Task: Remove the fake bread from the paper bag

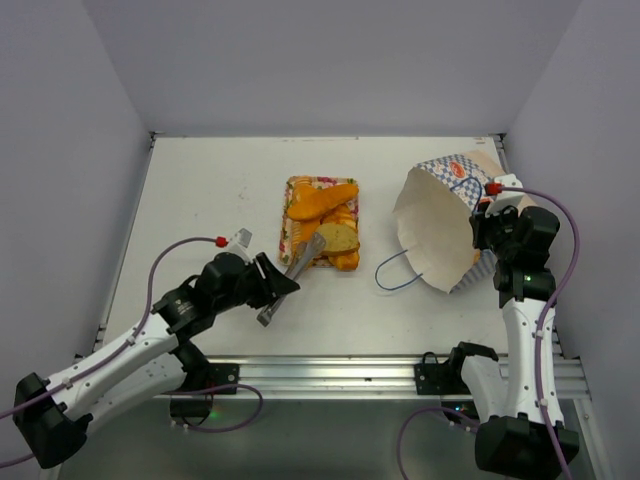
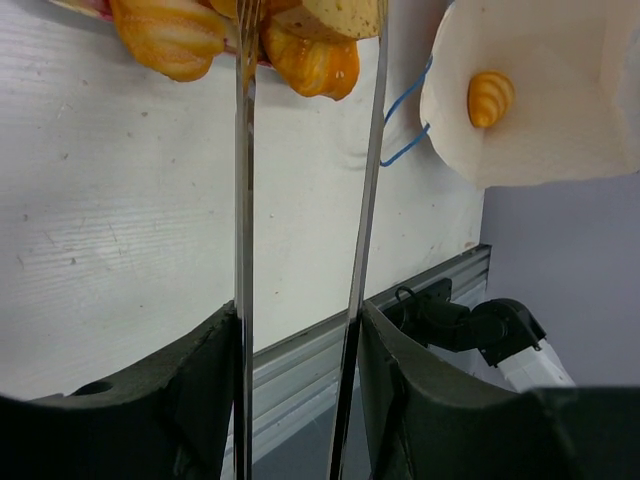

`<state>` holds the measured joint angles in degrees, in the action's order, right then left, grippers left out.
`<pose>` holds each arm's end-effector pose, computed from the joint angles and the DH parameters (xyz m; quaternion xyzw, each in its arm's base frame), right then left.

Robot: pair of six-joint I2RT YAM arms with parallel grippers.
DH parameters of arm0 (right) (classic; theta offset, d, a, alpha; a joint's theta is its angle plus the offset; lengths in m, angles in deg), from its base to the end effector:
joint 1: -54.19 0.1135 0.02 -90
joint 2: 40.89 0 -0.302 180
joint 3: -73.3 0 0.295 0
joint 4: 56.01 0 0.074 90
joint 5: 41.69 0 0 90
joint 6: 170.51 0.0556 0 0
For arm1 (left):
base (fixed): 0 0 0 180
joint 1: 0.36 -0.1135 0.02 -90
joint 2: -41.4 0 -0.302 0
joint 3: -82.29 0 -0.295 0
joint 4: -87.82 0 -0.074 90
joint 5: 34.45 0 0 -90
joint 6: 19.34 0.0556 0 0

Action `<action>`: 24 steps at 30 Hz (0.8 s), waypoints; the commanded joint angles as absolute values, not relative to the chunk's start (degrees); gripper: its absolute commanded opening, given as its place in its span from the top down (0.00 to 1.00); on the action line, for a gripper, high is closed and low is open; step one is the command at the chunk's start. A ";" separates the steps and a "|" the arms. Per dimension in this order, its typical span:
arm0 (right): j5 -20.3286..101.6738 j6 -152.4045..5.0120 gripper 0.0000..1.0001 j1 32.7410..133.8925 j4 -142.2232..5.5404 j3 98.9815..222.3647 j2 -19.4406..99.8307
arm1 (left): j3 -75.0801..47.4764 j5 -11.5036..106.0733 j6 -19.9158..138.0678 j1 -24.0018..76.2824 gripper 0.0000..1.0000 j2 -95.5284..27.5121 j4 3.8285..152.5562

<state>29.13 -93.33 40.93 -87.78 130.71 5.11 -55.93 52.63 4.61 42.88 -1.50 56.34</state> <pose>0.2164 -0.0322 0.3451 -0.0920 0.8098 0.0062 0.5794 0.1458 -0.1410 0.2435 -0.1614 0.8620 -0.4045 0.2596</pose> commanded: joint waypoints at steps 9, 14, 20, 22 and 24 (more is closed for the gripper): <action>15.64 -100.45 1.00 40.48 -90.76 132.23 4.90 | -48.36 61.08 17.73 42.62 0.67 3.16 47.52; 9.48 -112.65 1.00 40.57 -98.58 138.37 8.33 | -47.65 56.43 27.49 42.62 0.77 3.95 51.47; 2.28 -128.84 1.00 40.48 -110.45 145.76 12.11 | -50.63 48.26 33.48 42.62 0.79 6.68 56.22; 0.42 -133.13 1.00 40.48 -114.93 148.30 12.99 | -51.60 45.19 34.26 42.62 0.79 7.12 58.41; -0.90 -134.56 1.00 40.57 -117.13 149.28 13.69 | -52.31 44.39 34.70 42.71 0.79 7.03 58.95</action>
<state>5.27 -125.74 40.63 -110.20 145.68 12.94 -51.27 49.24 30.56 42.82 6.70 53.08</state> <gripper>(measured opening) 0.013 0.251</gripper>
